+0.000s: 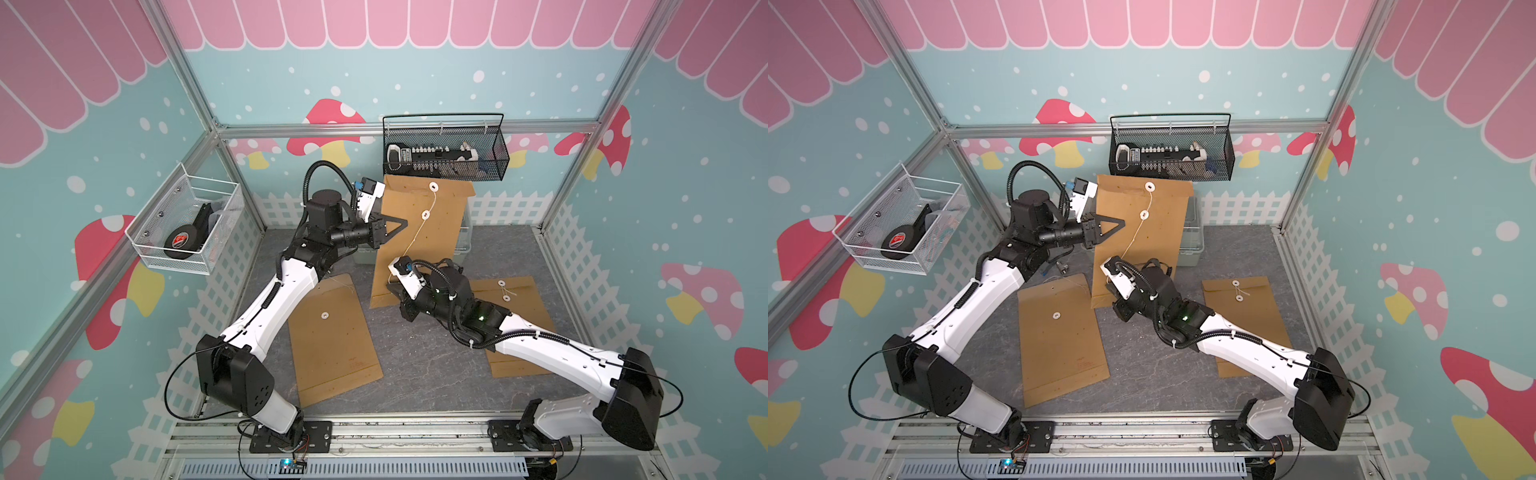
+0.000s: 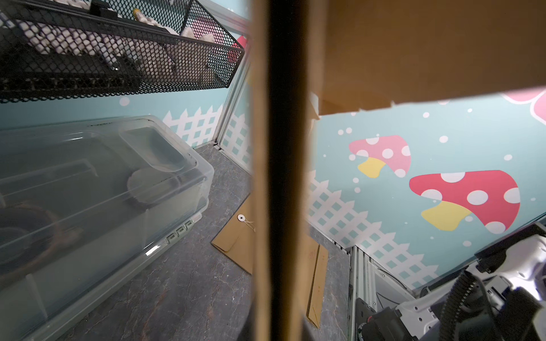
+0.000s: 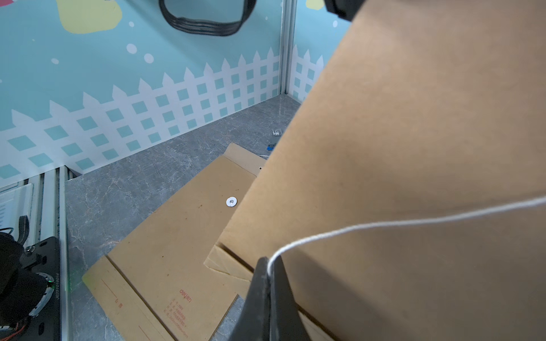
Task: Close the mouth of the file bag
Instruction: Close the file bag.
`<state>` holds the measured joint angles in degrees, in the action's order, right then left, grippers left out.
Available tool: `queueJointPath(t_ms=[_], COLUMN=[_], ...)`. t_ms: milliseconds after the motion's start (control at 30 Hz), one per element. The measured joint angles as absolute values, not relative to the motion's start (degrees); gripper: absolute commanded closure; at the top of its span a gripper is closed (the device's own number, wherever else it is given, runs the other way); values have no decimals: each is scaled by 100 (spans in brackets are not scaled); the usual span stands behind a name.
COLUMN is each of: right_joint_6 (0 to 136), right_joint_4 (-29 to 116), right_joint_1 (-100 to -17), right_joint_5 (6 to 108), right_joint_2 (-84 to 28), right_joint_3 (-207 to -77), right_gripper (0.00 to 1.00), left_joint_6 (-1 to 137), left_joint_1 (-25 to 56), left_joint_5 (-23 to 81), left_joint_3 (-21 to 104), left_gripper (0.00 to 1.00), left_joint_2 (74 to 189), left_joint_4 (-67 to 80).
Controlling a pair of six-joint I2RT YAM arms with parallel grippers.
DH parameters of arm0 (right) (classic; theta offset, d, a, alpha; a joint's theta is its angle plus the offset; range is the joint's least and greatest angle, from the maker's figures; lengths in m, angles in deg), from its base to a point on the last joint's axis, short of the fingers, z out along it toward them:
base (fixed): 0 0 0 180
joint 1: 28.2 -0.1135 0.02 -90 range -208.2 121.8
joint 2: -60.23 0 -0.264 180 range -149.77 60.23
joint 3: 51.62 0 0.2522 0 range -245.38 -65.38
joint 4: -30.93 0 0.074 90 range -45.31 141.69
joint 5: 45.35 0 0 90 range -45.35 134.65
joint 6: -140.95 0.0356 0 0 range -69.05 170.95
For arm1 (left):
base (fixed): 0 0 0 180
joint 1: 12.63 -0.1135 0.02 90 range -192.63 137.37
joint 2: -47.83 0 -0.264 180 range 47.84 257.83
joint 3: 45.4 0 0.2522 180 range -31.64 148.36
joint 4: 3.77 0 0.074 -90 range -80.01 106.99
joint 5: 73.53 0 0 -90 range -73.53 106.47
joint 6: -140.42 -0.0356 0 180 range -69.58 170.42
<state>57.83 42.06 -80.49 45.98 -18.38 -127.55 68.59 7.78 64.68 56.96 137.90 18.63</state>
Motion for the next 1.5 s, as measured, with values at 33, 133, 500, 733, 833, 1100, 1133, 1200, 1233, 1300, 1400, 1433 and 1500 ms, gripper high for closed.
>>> queueJointPath(t_ms=[33,133,500,733,833,1100,1133,1200,1233,1300,1400,1433,1500], right_joint_6=[5765,5719,5656,5625,5608,5564,5564,5560,5553,5545,5529,5525,5525], right_joint_4=[4232,4313,4555,4658,4663,4671,4671,4673,4678,4684,4691,4693,4695], right_joint_1=[-8084,-8139,-8156,-8156,-8156,-8093,-8051,-7964,-7912,-7833,-7724,-7700,-7680], right_joint_5=[4604,4622,4770,4764,4744,4674,4663,4657,4655,4657,4659,4659,4659], right_joint_2=[-1875,-1965,-2257,-2295,-2308,-2308,-2306,-2297,-2292,-2284,-2273,-2268,-2255], right_joint_3=[-12783,-12820,-12910,-12910,-12910,-12910,-12901,-12862,-12831,-12766,-12670,-12641,-12593], right_gripper=[100,100,100,100,100,100,100,100,100,100,100,100,100], left_joint_6=[6839,6811,6562,6474,6450,6404,6393,6380,6369,6363,6348,6343,6339], left_joint_1=[782,806,889,942,959,964,964,964,966,966,968,968,968], left_joint_5=[6485,6538,6859,7198,7329,7659,7694,7777,7814,7882,7948,7963,7976], left_joint_3=[5709,5748,5945,5954,5954,5954,5954,5954,5954,5954,5954,5954,5954], left_gripper=[100,100,100,100,100,100,100,100,100,100,100,100,100], left_joint_2=[13796,13807,13862,13862,13862,13857,13853,13838,13829,13807,13761,13744,13713], left_joint_4=[1885,1938,2327,2443,2454,2454,2454,2456,2454,2454,2454,2454,2456])
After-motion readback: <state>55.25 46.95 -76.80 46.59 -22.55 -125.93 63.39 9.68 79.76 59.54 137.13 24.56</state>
